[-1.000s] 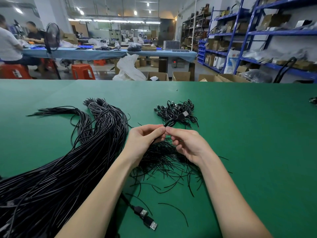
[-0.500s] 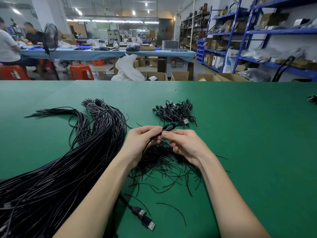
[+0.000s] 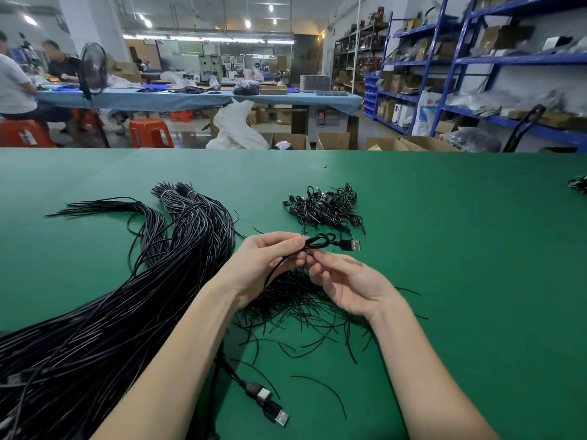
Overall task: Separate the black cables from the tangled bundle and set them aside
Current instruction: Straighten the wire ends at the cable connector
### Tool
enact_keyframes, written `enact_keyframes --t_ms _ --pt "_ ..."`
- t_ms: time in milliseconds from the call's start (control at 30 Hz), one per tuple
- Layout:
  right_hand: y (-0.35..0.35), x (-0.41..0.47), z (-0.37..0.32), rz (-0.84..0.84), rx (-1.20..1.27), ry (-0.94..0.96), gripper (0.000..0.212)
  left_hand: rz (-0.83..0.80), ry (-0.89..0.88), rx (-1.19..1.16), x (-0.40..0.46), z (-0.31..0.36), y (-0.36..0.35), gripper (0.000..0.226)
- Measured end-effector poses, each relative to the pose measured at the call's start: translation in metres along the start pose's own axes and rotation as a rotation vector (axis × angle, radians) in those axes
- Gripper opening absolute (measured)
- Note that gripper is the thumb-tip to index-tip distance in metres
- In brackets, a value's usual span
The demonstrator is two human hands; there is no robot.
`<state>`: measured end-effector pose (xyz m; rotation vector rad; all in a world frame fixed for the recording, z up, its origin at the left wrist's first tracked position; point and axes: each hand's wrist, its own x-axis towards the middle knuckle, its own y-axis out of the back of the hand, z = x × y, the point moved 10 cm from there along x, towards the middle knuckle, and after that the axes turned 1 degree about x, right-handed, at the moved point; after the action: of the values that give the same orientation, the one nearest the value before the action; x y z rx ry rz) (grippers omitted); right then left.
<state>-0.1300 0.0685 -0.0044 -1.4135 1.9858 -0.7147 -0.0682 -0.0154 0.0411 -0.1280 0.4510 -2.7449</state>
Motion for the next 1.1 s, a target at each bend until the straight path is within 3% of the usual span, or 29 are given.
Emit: enact_keyframes --t_ms 200,400,533,600,733,867,1100 --pt "-0.013 0.007 0.014 0.061 0.362 -0.052 0.012 0.093 -0.111 -0.025 0.001 0.006 0.006 0.017" --pt "-0.007 0.009 0.014 0.166 0.371 -0.010 0.011 0.087 -0.162 0.106 -0.001 0.012 0.005 0.014" --pt "0.017 -0.007 -0.002 0.228 0.099 0.039 0.014 -0.056 -0.138 0.365 -0.007 0.015 -0.007 0.017" --pt "0.016 -0.014 -0.010 0.167 -0.075 0.035 0.007 -0.145 -0.093 0.447 -0.009 0.012 -0.016 0.014" --pt "0.004 -0.020 -0.022 0.070 -0.502 0.040 0.015 -0.221 -0.035 0.719 -0.014 0.012 -0.020 0.013" --pt "-0.007 -0.027 -0.043 0.081 -0.903 0.105 0.009 -0.169 -0.046 0.872 -0.013 0.018 -0.019 0.009" --pt "-0.027 -0.030 -0.074 0.171 -1.368 0.364 0.015 0.011 -0.092 0.852 -0.008 0.021 -0.008 0.009"
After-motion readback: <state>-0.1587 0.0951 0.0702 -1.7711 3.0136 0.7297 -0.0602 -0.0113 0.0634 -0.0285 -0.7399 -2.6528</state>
